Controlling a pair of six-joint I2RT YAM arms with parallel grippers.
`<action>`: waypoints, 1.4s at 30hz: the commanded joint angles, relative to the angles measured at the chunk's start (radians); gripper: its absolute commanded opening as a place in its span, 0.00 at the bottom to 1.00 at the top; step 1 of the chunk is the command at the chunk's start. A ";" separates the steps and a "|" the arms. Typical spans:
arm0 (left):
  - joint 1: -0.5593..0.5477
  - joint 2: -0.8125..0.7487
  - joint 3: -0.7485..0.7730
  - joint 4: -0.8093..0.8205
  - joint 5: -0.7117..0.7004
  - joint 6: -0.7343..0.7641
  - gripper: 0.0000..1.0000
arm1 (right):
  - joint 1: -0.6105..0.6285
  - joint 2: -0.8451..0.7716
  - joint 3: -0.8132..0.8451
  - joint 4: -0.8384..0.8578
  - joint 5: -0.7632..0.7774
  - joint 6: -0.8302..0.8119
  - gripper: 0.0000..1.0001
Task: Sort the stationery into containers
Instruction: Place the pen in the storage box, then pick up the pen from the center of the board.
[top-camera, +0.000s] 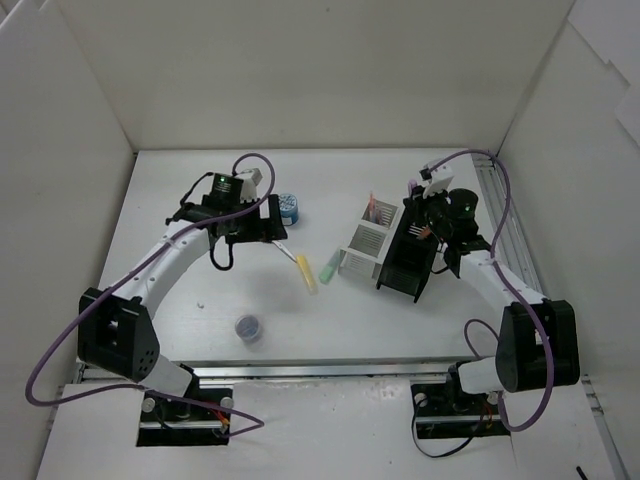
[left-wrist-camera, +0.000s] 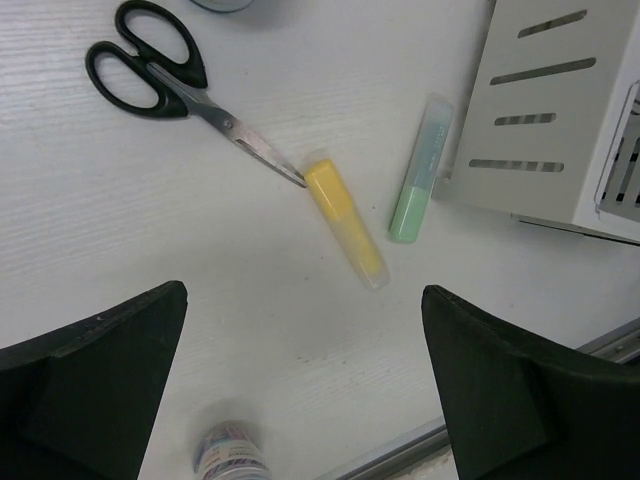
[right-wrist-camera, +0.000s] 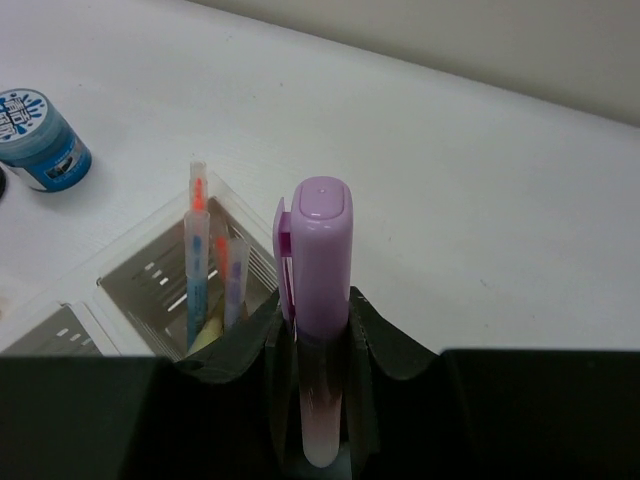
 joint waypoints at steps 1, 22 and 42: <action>-0.043 0.027 0.055 0.060 -0.040 -0.022 0.99 | -0.013 -0.069 -0.022 0.126 0.064 0.060 0.01; -0.199 0.355 0.222 -0.035 -0.224 -0.199 0.99 | -0.032 -0.278 -0.159 0.136 0.092 0.155 0.98; -0.264 0.532 0.311 -0.096 -0.321 -0.305 0.68 | -0.030 -0.462 -0.192 -0.016 0.261 0.190 0.98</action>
